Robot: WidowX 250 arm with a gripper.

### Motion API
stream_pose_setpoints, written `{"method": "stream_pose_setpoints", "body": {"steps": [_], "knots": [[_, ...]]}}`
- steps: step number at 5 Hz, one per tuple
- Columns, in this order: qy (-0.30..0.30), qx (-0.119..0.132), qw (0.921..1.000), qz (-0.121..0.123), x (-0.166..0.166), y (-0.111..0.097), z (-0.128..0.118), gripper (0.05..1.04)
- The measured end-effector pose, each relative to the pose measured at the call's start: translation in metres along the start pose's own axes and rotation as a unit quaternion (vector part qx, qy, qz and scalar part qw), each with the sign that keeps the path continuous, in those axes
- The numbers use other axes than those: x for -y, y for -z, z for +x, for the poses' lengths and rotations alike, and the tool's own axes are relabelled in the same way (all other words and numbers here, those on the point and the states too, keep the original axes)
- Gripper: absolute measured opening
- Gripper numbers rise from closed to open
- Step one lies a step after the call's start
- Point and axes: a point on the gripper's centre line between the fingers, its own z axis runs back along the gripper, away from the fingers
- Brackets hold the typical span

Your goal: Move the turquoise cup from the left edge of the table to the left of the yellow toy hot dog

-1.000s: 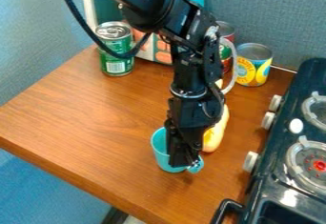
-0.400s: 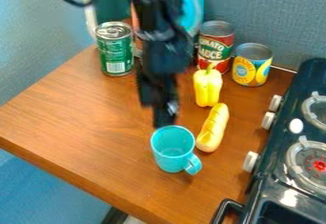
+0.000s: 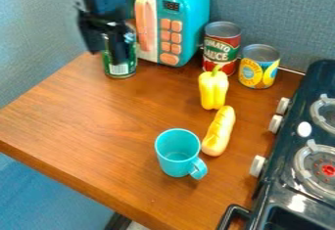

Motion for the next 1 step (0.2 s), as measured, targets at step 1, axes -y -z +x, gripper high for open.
{"method": "stream_pose_setpoints", "body": {"steps": [1], "knots": [[-0.059, -0.007, 0.9982, 0.005, -0.0451, -0.0061, -0.0033, 1.004]]}}
